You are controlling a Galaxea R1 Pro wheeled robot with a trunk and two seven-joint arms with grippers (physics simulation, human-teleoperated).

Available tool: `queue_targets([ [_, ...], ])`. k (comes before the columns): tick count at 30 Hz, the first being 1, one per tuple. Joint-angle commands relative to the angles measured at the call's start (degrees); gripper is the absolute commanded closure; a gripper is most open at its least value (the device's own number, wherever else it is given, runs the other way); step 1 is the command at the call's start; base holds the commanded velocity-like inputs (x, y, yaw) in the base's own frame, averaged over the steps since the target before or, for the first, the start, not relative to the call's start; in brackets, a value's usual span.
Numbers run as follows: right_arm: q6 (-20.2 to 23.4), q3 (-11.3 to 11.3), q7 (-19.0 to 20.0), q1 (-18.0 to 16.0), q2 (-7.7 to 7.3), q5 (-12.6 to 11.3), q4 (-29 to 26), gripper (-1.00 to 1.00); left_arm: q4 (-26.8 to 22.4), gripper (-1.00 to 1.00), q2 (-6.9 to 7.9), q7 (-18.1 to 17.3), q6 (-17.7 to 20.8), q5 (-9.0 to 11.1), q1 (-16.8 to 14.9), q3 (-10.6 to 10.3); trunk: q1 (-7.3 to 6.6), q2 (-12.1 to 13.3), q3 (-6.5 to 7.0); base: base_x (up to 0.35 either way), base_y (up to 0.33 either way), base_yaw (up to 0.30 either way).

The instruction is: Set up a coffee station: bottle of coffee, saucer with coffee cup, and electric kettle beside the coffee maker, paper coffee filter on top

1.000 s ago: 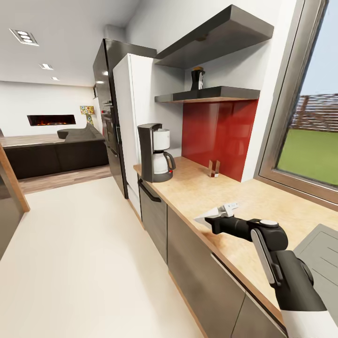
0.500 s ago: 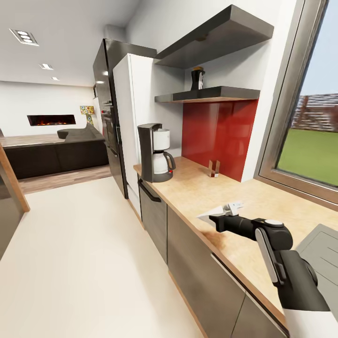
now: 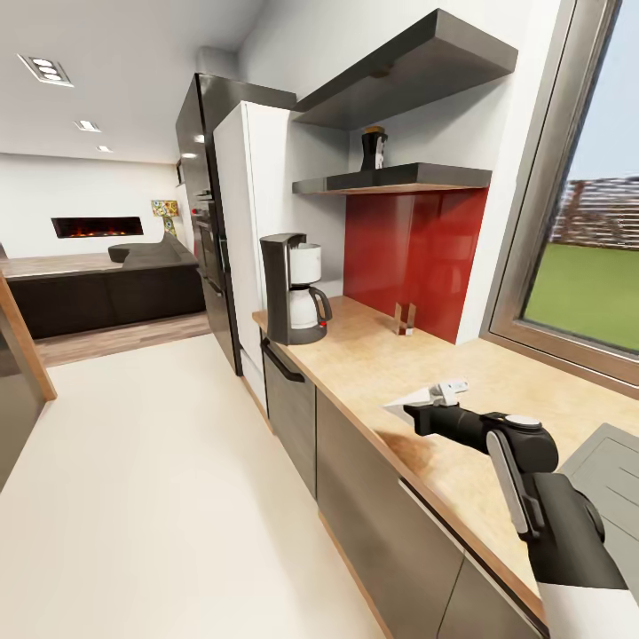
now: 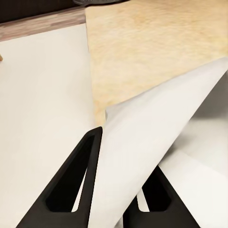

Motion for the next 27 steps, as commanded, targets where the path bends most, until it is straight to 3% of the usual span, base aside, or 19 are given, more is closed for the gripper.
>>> queue_targets([
  [1, 0.4, -0.15, 0.17, -0.04, 0.0, -0.16, -0.04, 1.0, -0.08, -1.0, -0.03, 0.0, -0.07, 0.04, 0.01, 0.16, 0.0, -0.03, -0.05, 0.0, 0.0, 0.0],
  [7, 0.64, -2.98, 1.18, -0.04, 0.0, -0.45, -0.04, 1.0, -0.08, -1.0, -0.03, 0.02, -0.07, 0.04, 0.01, 0.19, 0.0, -0.03, -0.05, 0.0, 0.0, 0.0],
  [22, 0.68, -3.39, 1.67, -0.04, 0.0, -0.51, -0.04, 1.0, -0.51, -1.0, 0.0, 0.17, -0.05, 0.24, 0.01, 0.1, 0.0, -0.03, -0.05, 0.0, 0.0, 0.0],
  [27, 0.68, -3.35, 1.76, 0.02, 0.05, -0.55, -0.04, 1.0, -4.64, -1.0, 0.05, 0.26, -0.03, 0.29, 0.01, 0.61, 0.0, -0.03, -0.05, 0.005, 0.0, 0.0],
])
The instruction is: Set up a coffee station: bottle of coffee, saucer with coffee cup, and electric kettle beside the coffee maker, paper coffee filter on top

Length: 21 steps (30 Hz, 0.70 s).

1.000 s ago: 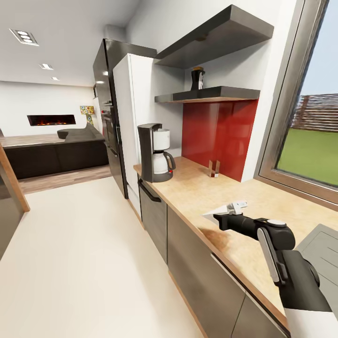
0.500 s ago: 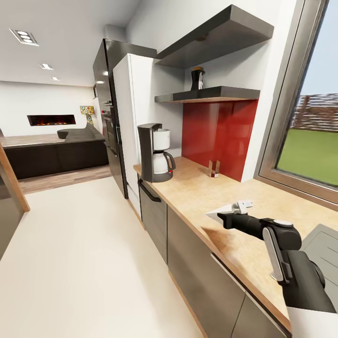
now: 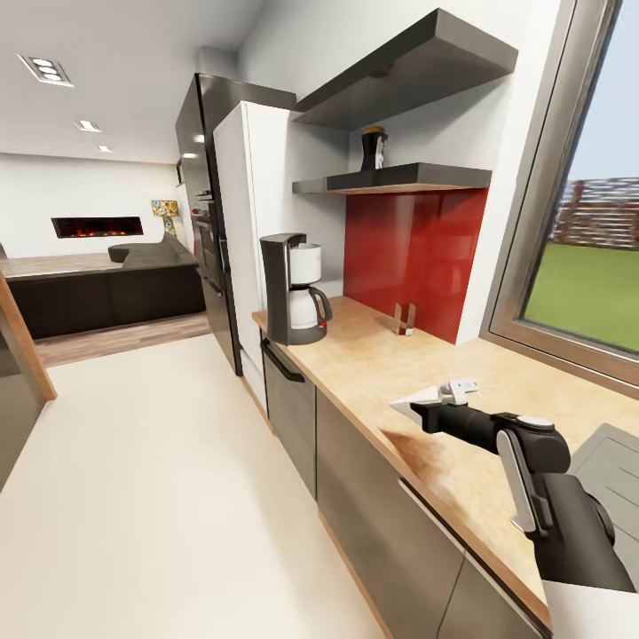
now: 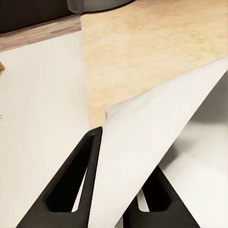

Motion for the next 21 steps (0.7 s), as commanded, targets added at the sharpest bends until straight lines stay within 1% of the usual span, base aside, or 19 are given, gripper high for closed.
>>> queue_targets([
  [1, 0.42, -0.07, 0.39, -0.04, 0.01, -0.21, -0.03, 1.0, -1.15, -1.0, -0.06, 0.02, -0.05, 0.07, 0.01, 0.75, 0.0, -0.03, -0.05, 0.075, 0.0, 0.0],
  [3, 0.43, -0.12, 1.43, -0.01, -0.02, -0.21, -0.03, 1.0, -2.36, -1.0, -0.09, -0.02, -0.04, 0.07, 0.03, 1.36, 0.0, -0.03, -0.05, 0.115, 0.0, 0.0],
  [5, 0.47, -0.2, 3.26, 0.08, -0.04, -0.17, -0.03, 1.0, -3.19, -1.0, -0.16, -0.06, -0.08, 0.08, 0.02, 1.89, 0.0, -0.03, -0.05, 0.059, 0.0, 0.0],
  [10, 0.5, -1.12, 4.34, 0.15, -0.04, -0.16, -0.03, 1.0, -3.26, -1.0, -0.19, -0.07, -0.1, 0.08, 0.03, 3.48, 0.0, -0.03, -0.05, 0.02, 0.0, 0.021],
  [12, 0.5, -1.51, 4.6, 0.18, -0.04, -0.15, -0.03, 1.0, -3.13, -1.0, -0.2, -0.07, -0.11, 0.04, 0.05, 4.22, 0.0, -0.03, -0.05, 0.006, 0.0, 0.165],
  [14, 0.5, -1.63, 4.69, 0.21, -0.03, -0.15, -0.03, 1.0, -3.04, -1.0, -0.2, -0.07, -0.11, 0.02, 0.04, 4.54, 0.0, -0.03, -0.05, 0.003, 0.0, 0.217],
  [19, 0.5, -1.75, 4.76, 0.23, -0.05, -0.15, -0.03, 1.0, -3.01, -1.0, -0.21, -0.08, -0.11, 0.0, 0.03, 4.73, 0.0, -0.03, -0.05, 0.001, 0.0, 0.242],
  [21, 0.5, -1.77, 5.04, 0.23, -0.05, -0.15, -0.03, 1.0, -2.96, -1.0, -0.21, -0.08, -0.11, -0.01, 0.03, 4.76, 0.0, -0.03, -0.05, 0.0, 0.0, 0.111],
])
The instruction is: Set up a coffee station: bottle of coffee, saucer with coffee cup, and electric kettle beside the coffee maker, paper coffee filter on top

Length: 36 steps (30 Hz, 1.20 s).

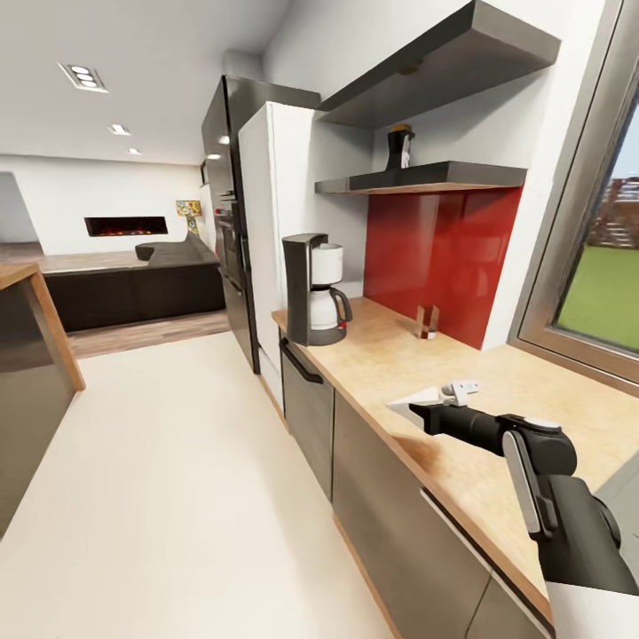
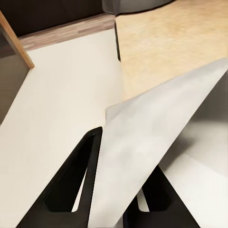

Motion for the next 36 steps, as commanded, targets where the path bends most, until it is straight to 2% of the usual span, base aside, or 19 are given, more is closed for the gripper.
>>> queue_targets([
  [1, 0.46, -0.1, 0.39, -0.05, 0.0, -0.2, -0.04, 1.0, -0.06, -1.0, -0.04, 0.02, -0.07, 0.06, 0.01, 0.16, 0.0, -0.03, -0.05, 0.0, 0.0, 0.056],
  [31, 0.4, -0.36, 0.66, -0.04, 0.0, -0.14, -0.04, 1.0, -0.04, -1.0, -0.04, 0.02, -0.12, 0.05, 0.04, 0.26, 0.0, -0.03, -0.05, 0.0, 0.0, 0.004],
  [33, 0.28, -0.73, 0.55, -0.05, 0.0, -0.04, -0.04, 1.0, -0.04, -1.0, -0.04, 0.02, -0.13, 0.05, 0.04, 0.26, 0.0, -0.03, -0.05, 0.0, 0.0, 0.0],
  [36, 0.11, -3.06, 0.2, -0.05, 0.0, 0.12, -0.04, 1.0, -0.04, -1.0, -0.04, 0.02, -0.13, 0.05, 0.04, 0.26, 0.0, -0.03, -0.05, 0.0, 0.0, 0.0],
])
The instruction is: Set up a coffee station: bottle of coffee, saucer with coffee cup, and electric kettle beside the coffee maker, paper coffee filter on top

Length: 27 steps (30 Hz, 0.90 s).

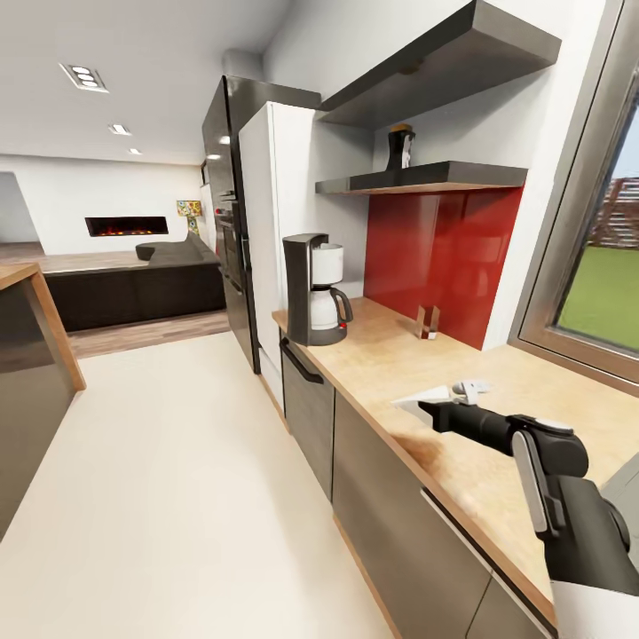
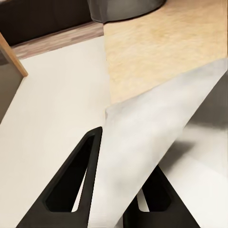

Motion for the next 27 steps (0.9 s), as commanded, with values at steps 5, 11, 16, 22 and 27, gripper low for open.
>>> queue_targets([
  [5, 0.4, -3.56, -0.23, -0.06, -0.25, 0.01, -0.03, 1.0, -0.08, -1.0, -0.04, 0.02, -0.07, 0.06, 0.0, 0.15, 0.0, -0.03, -0.05, 0.0, 0.0, 0.0],
  [11, 0.33, -4.7, -0.62, -0.09, -1.03, 0.09, -0.03, 1.0, -0.08, -1.0, -0.04, 0.0, -0.09, 0.06, 0.02, 0.15, 0.0, -0.03, -0.05, 0.0, 0.0, 0.0],
  [16, 0.44, -6.59, -1.68, -0.05, -1.2, 0.09, -0.03, 1.0, -0.08, -1.0, -0.04, 0.0, -0.07, 0.06, -0.02, 0.15, 0.0, -0.03, -0.05, 0.0, 0.0, 0.0],
  [22, 0.67, -6.85, -1.69, -0.04, -1.24, -0.06, -0.01, 1.0, -0.08, -1.0, -0.04, 0.0, -0.1, 0.06, 0.0, 0.15, 0.0, -0.03, -0.05, 0.0, 0.0, 0.0],
  [27, 0.82, -6.88, -1.52, -0.05, -1.3, -0.34, 0.05, 1.0, -0.08, -1.0, -0.04, 0.0, -0.1, 0.06, -0.01, 0.15, 0.0, -0.03, -0.05, 0.0, 0.0, 0.0],
])
